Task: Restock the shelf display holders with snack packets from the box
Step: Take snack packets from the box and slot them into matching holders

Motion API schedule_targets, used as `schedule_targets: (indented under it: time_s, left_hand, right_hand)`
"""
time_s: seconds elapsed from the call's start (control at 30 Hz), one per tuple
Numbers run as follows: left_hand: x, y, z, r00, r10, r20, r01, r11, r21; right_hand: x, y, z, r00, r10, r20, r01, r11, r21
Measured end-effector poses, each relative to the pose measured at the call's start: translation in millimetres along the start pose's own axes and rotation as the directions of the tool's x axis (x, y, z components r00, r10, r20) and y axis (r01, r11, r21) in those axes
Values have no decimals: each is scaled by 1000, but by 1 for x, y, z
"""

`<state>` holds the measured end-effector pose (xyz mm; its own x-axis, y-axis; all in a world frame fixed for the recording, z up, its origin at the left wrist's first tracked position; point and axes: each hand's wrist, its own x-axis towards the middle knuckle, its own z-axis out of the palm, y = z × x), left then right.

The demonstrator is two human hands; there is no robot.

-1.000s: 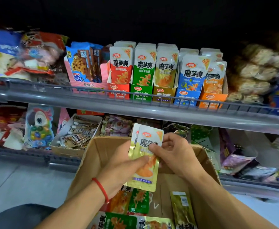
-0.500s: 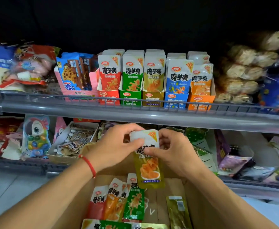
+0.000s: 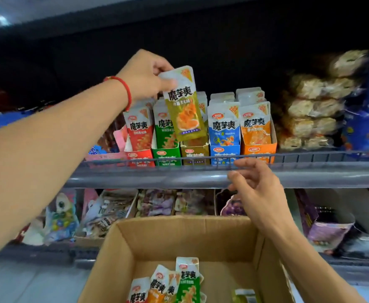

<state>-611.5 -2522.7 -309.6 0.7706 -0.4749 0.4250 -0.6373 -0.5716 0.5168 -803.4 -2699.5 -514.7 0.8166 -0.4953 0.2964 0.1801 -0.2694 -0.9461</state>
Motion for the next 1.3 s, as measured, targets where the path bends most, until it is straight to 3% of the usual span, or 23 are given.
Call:
schedule_targets:
  time_s: [0.47, 0.57, 0.8, 0.97, 1.07, 1.13, 1.2, 1.27, 1.3]
  left_hand:
    - [13, -24, 67, 999, -48, 11, 44, 972, 231]
    - [10, -36, 81, 998, -29, -58, 44, 960, 275]
    - [-44, -37, 84, 974, 79, -212, -38, 981, 188]
    - [-151, -50, 92, 985, 17, -169, -13, 1000, 24]
    - [-222, -69, 111, 996, -82, 42, 82, 997, 10]
    - [-259, -85, 124, 911, -213, 352, 170, 974, 151]
    - [-280, -99, 134, 678, -359, 641, 173, 926, 336]
    - [-286, -103, 138, 468, -428, 773, 110, 896, 430]
    - [-285, -103, 138, 442, -426, 789, 103, 898, 427]
  right_hand:
    - [0, -6, -16, 999, 23, 22, -21, 997, -68]
    - [-3, -6, -16, 996, 34, 78, -26, 995, -94]
    - [-11, -4, -14, 966, 49, 254, 9, 975, -221]
    - [-23, 8, 5, 872, 92, 481, 137, 897, -420]
    - [-37, 19, 29, 751, 201, 629, 237, 806, -542]
    - [-48, 35, 48, 666, 277, 693, 335, 719, -609]
    - [-60, 50, 67, 598, 391, 699, 352, 656, -668]
    - [-73, 64, 84, 542, 489, 684, 358, 601, -714]
    - [-81, 70, 92, 524, 527, 669, 373, 564, -736]
